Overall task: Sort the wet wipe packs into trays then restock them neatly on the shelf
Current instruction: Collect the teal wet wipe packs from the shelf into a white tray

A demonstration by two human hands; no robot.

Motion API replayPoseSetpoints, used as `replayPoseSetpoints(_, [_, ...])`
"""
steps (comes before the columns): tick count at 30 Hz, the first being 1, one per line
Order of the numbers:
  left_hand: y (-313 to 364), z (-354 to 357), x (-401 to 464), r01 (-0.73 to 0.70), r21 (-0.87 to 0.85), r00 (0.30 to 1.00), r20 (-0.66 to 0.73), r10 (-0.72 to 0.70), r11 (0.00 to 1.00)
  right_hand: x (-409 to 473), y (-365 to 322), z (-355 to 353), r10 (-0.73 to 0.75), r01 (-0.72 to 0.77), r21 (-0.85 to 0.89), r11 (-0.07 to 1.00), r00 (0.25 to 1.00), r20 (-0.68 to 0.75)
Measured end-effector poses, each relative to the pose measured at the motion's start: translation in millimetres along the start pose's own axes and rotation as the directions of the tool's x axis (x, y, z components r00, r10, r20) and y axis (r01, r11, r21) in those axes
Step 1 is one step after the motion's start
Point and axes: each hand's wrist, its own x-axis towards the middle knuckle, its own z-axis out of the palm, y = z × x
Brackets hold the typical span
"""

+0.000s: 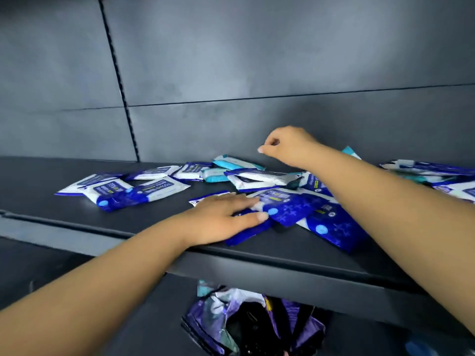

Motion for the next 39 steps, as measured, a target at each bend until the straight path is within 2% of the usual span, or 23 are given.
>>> replayPoseSetpoints(2, [1, -4, 0, 0.017, -0.138, 1.0, 0.015, -0.015, 0.99, 20, -6, 16, -0.023, 0.018, 0.041, 0.999, 0.991, 0.128])
replayPoseSetpoints(5, [-7, -15, -7, 0.013, -0.36, 0.998, -0.055, -0.035, 0.933, 31, -6, 38, -0.013, 0.023, -0.019, 1.0, 0.906, 0.423])
replayPoseSetpoints(8, [-26, -30, -3, 0.039, -0.427, 0.968, -0.208, -0.14, 0.903, 33, 1, 42, 0.012, 0.041, -0.094, 0.995, 0.862, 0.507])
replayPoseSetpoints(10, [-41, -36, 10, 0.121, -0.355, 0.942, -0.254, -0.22, 0.927, 31, 3, 34, -0.004, 0.07, -0.108, 0.992, 0.857, 0.515])
replayPoseSetpoints(12, [-53, -41, 29, 0.251, -0.167, 0.931, -0.228, -0.285, 0.954, 34, 4, 25, -0.013, 0.095, -0.124, 0.988, 0.84, 0.543])
replayPoseSetpoints(15, [-68, -44, 63, 0.335, 0.034, 0.927, -0.19, -0.323, 0.942, 46, 4, 22, 0.07, -0.009, -0.104, 0.994, 0.8, 0.596])
replayPoseSetpoints(17, [-77, -43, 86, 0.384, 0.101, 0.913, -0.194, -0.36, 0.918, 58, 4, 25, 0.103, -0.064, -0.087, 0.994, 0.79, 0.604])
replayPoseSetpoints(22, [-96, -32, 118, 0.523, 0.25, 0.852, -0.186, -0.49, 0.815, 95, 12, 42, 0.105, -0.178, 0.134, 0.975, 0.897, 0.428])
replayPoseSetpoints(24, [-99, -31, 123, 0.535, 0.25, 0.845, -0.18, -0.504, 0.807, 107, 18, 51, 0.117, -0.246, 0.291, 0.925, 0.91, 0.398])
replayPoseSetpoints(26, [-98, -33, 124, 0.536, 0.258, 0.844, -0.176, -0.506, 0.804, 117, 25, 63, 0.126, -0.328, 0.463, 0.823, 0.901, 0.415])
replayPoseSetpoints(27, [-98, -33, 125, 0.533, 0.264, 0.846, -0.165, -0.507, 0.804, 122, 29, 70, 0.133, -0.355, 0.494, 0.794, 0.894, 0.428])
replayPoseSetpoints(31, [-104, -36, 126, 0.482, 0.314, 0.87, -0.067, -0.488, 0.818, 132, 36, 97, 0.177, -0.34, 0.286, 0.896, 0.864, 0.472])
replayPoseSetpoints(33, [-104, -38, 125, 0.458, 0.281, 0.886, -0.06, -0.461, 0.844, 135, 35, 100, 0.177, -0.321, 0.28, 0.905, 0.881, 0.438])
replayPoseSetpoints(37, [-104, -39, 121, 0.407, 0.049, 0.907, -0.138, -0.397, 0.912, 135, 42, 95, 0.259, -0.453, 0.41, 0.792, 0.857, 0.446])
replayPoseSetpoints(39, [-102, -40, 120, 0.394, 0.022, 0.91, -0.152, -0.386, 0.919, 134, 48, 94, 0.297, -0.498, 0.464, 0.732, 0.847, 0.44])
